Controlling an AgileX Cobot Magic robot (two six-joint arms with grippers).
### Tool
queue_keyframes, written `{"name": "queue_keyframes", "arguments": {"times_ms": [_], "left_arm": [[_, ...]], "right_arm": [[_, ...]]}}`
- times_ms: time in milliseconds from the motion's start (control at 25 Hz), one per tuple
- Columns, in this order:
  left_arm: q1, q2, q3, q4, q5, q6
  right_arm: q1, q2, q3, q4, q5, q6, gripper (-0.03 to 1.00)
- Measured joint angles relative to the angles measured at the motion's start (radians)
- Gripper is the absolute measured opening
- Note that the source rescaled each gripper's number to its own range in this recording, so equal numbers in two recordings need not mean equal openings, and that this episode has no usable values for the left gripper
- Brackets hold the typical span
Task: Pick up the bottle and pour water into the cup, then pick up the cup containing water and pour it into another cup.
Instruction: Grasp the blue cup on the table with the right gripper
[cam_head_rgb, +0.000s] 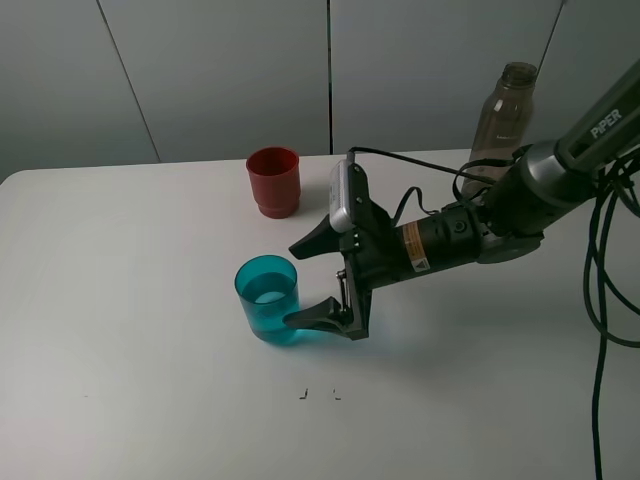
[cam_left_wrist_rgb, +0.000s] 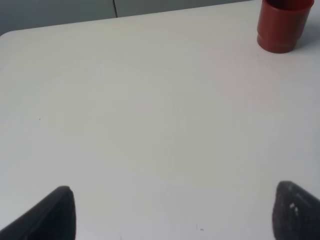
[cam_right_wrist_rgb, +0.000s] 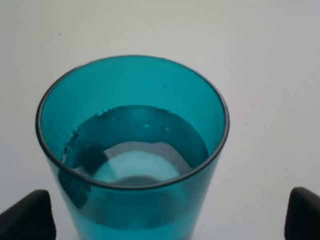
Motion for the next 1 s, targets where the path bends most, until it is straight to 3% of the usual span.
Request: {"name": "queue_keyframes", "arguments": {"times_ms": [1000], "left_arm": [[0.000, 0.000, 0.000, 0.000, 0.000, 0.000]], "right_arm": [[0.066, 0.000, 0.000, 0.087, -0.048, 0.006, 1.00]]}}
